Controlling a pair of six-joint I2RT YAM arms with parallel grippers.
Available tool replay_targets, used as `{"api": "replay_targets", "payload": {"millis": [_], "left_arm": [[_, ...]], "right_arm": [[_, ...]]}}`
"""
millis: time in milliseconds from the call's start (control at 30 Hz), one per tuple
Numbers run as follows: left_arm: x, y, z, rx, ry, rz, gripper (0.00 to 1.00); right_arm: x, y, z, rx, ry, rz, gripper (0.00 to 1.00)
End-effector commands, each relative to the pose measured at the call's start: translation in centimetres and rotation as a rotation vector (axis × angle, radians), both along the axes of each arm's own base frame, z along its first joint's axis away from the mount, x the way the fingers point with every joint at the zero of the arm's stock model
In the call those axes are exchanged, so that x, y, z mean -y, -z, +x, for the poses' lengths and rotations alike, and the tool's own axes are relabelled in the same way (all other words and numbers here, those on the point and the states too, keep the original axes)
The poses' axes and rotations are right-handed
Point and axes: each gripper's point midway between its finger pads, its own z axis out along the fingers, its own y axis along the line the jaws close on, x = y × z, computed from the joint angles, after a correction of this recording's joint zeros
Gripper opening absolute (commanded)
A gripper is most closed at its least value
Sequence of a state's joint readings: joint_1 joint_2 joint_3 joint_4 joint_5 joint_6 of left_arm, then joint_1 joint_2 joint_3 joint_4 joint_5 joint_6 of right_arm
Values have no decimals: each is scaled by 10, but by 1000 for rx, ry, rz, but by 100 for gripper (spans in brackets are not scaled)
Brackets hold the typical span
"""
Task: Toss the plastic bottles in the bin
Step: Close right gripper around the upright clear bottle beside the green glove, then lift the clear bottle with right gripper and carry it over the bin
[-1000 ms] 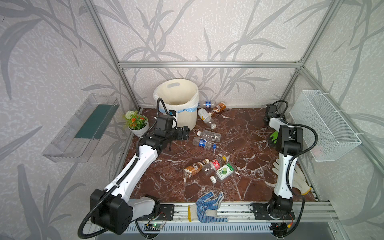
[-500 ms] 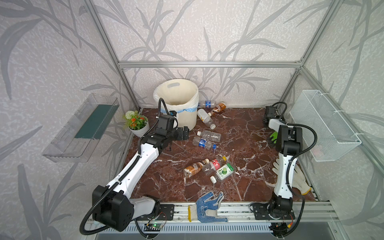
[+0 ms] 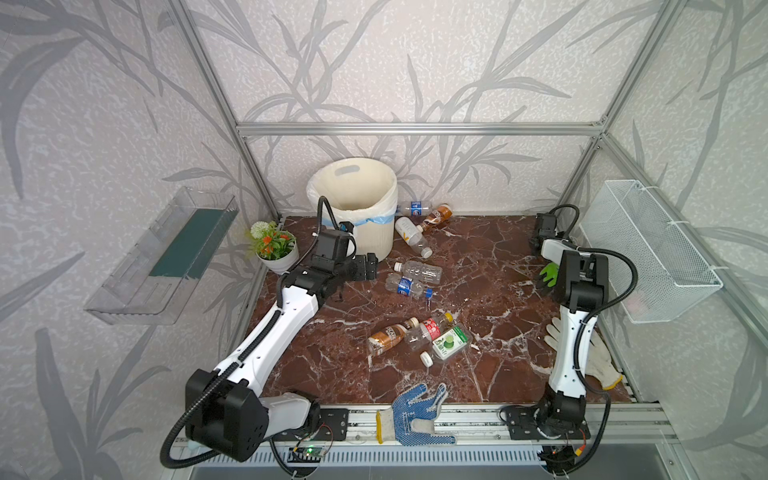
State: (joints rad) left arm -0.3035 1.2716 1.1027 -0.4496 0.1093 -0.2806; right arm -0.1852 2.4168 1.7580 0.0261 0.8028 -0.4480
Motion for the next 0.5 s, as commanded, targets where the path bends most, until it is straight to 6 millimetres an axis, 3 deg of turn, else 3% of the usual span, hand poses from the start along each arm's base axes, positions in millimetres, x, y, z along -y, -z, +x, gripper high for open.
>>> {"api": "replay_targets", "payload": {"millis": [0,100,267,467], "left_arm": [[-2,-7,3,11,-7,3,91],[-2,-8,2,16,-4,3,90],[-4,-11,-1,32,-8,6,90],[-14,-21,-10,79,-28,26,90]], "right_arm": [[4,-13,-2,35,16,-12,45],[1,-24,-1,44,5,-7,39],[-18,-52,4,97,-27,-3,38],[-87,-88,21,180,-176,22,38]]}}
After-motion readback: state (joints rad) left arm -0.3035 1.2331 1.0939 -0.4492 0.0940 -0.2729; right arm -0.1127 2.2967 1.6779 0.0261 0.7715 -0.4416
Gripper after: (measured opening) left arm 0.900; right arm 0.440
